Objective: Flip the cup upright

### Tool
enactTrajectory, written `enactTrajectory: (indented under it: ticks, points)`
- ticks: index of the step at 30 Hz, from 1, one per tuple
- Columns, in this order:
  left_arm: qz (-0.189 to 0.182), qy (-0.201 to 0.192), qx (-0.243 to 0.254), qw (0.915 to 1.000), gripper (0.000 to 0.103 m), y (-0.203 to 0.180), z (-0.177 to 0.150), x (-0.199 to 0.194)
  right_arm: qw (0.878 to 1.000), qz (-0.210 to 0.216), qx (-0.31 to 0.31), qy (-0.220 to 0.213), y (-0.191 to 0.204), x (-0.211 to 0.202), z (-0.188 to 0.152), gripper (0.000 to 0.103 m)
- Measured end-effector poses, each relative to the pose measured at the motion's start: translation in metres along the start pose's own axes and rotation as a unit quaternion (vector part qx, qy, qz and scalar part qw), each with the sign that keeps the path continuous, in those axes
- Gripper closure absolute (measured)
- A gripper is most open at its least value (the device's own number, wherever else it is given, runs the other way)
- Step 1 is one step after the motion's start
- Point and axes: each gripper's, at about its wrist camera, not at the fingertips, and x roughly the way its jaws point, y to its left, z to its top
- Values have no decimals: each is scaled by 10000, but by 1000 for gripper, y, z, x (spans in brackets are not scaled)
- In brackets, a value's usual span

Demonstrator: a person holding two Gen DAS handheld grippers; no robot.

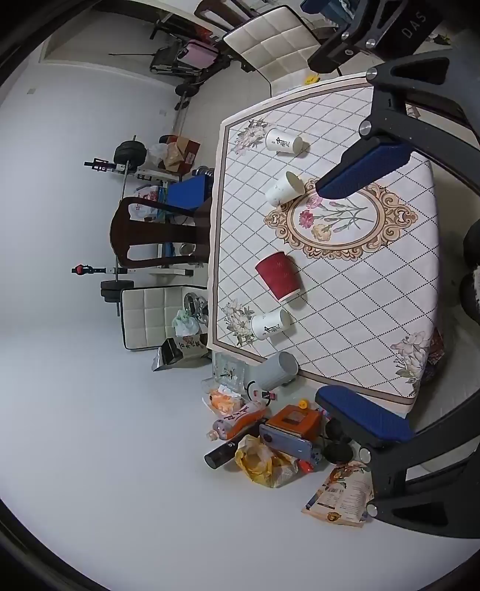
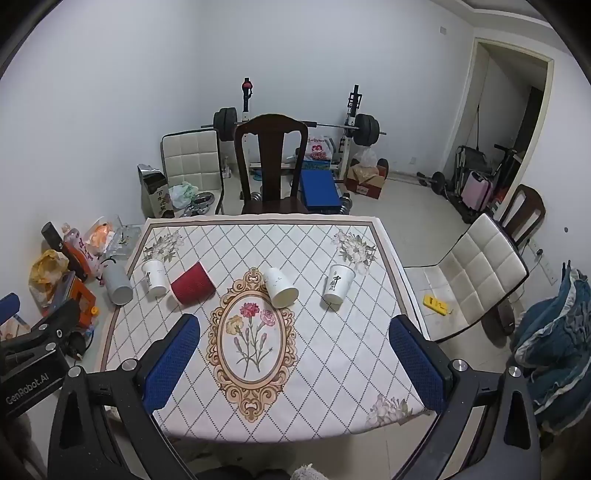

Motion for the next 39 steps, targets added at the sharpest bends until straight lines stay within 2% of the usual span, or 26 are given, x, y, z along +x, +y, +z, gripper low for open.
enactTrajectory:
  ticks: [25,39]
  points:
    - [6,-74,28,10000,0,-1,-4,-10,9999,84,27,56,1,1,-7,0]
    - [3,-82,23,10000,0,-3,0,-12,9999,108,-10,12,3,-9,3,0]
